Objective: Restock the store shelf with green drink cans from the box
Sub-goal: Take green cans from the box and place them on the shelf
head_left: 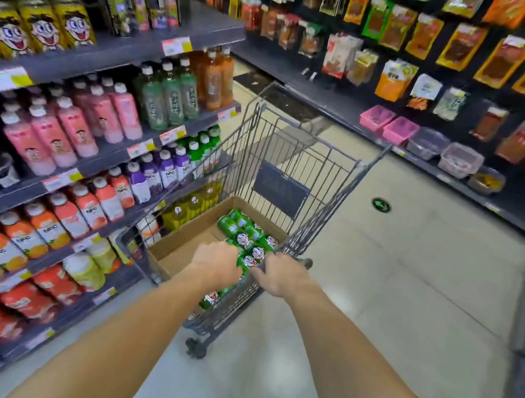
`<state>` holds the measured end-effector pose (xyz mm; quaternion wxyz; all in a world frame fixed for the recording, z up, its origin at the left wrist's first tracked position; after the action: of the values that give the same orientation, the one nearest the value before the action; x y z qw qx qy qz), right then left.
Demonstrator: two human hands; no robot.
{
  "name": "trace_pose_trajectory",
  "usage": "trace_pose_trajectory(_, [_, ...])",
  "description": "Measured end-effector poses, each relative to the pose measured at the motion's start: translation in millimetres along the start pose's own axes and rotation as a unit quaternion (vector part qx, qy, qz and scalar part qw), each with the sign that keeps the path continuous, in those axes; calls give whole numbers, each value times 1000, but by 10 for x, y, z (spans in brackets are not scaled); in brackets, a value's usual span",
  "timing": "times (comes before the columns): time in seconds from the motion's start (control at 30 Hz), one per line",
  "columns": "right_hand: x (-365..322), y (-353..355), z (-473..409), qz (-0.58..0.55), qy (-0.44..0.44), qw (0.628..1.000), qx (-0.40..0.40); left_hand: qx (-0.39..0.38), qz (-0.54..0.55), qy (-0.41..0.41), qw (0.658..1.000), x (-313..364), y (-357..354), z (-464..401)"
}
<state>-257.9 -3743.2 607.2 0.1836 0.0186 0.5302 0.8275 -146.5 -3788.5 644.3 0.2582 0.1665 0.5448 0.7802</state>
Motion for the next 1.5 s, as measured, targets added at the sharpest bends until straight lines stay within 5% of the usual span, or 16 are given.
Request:
trace_pose_trajectory(0.6, [401,574,-1973,24,15,993,-111,-79,72,63,992,-429,69,-2044])
trace_pose_trajectory(0.93, [35,419,-2929,74,106,974,-185,-121,83,129,981,-946,-108,-2488])
trace_pose_trajectory(1.3, [50,-327,-4246,108,165,938,-284,-213,168,233,934,-1146,-993,-3557])
trace_pose_trajectory(1.5, [39,-867,-5114,113,177,945,-250,-241,159,267,919,-1152,-1761,-4243])
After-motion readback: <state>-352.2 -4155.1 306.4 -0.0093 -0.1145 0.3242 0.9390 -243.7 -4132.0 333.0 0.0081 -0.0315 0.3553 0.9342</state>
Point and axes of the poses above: each hand's wrist, its own z-axis away from the middle knuckle, its own y-axis out of the back of the hand, x = y × z, the point moved 9 cm from there along -z, towards the middle knuckle
